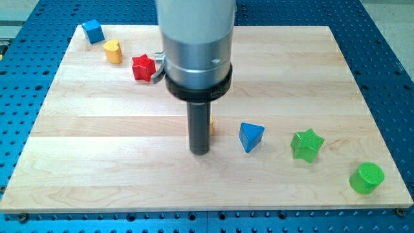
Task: Adjust hexagon and triangle in a diagonal line
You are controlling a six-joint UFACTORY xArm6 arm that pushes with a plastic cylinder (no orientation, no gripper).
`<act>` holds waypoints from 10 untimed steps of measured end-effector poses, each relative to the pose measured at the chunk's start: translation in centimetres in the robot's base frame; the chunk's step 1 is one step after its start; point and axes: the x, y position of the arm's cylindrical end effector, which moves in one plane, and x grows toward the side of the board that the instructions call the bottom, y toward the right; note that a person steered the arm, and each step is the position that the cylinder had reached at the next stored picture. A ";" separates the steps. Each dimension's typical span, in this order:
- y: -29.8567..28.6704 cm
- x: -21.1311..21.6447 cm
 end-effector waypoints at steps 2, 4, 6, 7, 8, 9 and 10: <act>0.0 -3.9; -0.9 -3.1; 3.7 3.5; 8.6 3.6; 9.8 3.6; 9.7 2.8; 7.6 2.8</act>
